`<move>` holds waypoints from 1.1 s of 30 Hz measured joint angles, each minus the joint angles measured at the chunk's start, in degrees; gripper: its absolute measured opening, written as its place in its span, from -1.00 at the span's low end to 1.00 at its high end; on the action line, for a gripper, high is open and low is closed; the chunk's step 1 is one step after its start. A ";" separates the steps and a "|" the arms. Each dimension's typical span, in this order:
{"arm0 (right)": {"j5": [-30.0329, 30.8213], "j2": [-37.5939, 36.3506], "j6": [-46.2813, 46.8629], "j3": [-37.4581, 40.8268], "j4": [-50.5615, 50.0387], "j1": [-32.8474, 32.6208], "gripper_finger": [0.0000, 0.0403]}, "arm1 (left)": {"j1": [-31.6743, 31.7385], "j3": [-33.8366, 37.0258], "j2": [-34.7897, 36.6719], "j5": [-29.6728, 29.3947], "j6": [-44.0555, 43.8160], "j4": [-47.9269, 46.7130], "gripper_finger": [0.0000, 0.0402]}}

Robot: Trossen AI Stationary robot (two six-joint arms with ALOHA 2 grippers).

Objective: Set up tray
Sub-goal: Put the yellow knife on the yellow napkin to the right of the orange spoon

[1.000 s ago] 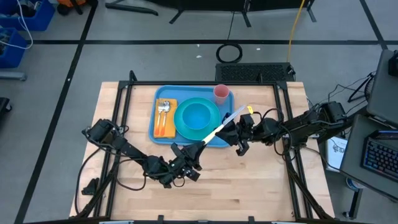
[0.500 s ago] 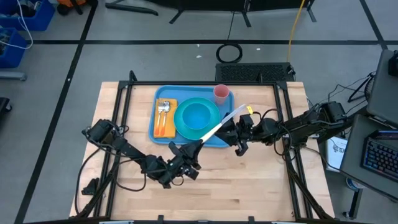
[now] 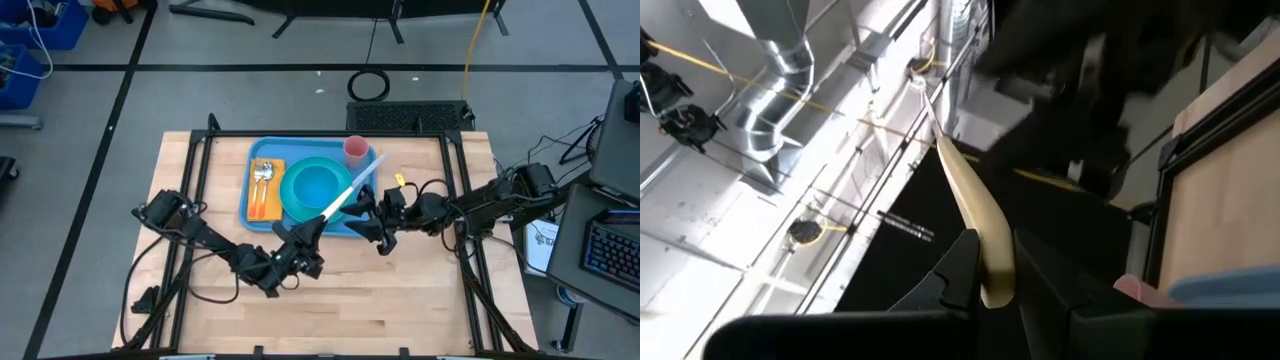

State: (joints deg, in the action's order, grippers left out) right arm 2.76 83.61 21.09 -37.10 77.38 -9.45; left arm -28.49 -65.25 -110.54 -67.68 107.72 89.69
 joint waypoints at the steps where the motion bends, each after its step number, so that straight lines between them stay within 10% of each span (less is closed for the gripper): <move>1: 0.00 0.00 -0.16 0.00 0.04 -0.32 -0.08 | 0.37 0.00 0.00 -0.23 0.02 0.00 -0.78; 17: 0.10 0.00 -1.25 0.00 -5.03 -5.06 -0.07 | 3.27 2.18 4.08 -2.07 -0.43 0.01 -0.78; 33: 0.13 0.00 -3.82 0.02 -7.49 -6.80 -0.10 | 2.28 26.04 17.69 -4.82 -13.00 -0.52 -0.78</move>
State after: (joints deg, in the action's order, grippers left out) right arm 2.90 83.61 17.28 -37.08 69.90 -16.25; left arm -26.22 -39.21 -92.85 -72.51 94.72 89.17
